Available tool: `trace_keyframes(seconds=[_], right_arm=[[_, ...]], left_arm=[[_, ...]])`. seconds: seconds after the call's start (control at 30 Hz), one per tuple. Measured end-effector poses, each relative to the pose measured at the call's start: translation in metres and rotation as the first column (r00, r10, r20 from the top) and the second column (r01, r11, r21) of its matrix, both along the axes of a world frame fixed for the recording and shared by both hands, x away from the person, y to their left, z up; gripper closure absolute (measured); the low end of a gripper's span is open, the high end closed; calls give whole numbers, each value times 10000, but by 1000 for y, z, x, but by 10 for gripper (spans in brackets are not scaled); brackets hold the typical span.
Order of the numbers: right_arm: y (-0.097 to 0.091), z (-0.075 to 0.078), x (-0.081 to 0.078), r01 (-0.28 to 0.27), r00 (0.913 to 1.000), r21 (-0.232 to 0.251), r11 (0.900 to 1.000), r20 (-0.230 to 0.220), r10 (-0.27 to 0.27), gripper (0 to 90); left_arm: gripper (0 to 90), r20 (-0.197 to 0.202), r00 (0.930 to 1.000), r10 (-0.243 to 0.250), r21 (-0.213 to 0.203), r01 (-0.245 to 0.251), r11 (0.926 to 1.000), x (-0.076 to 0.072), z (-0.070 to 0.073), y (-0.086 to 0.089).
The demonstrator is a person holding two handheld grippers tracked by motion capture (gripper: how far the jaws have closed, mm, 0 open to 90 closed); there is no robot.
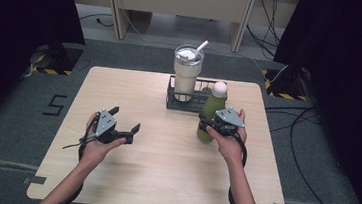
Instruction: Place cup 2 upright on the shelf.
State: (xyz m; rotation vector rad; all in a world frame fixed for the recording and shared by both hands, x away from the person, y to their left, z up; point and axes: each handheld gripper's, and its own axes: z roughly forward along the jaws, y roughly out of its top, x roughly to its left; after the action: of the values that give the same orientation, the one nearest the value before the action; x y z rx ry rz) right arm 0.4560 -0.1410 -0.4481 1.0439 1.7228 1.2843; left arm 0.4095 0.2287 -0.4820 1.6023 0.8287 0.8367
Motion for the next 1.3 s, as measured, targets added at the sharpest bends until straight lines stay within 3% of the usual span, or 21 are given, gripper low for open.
trace_keyframes(seconds=[1.3], right_arm=[[-7, 51, 16, 610, 9939, 378, 9974, 891, -642, 209]], left_arm=[[8, -131, 9997, 230, -58, -230, 9997, 0, -4, 5]])
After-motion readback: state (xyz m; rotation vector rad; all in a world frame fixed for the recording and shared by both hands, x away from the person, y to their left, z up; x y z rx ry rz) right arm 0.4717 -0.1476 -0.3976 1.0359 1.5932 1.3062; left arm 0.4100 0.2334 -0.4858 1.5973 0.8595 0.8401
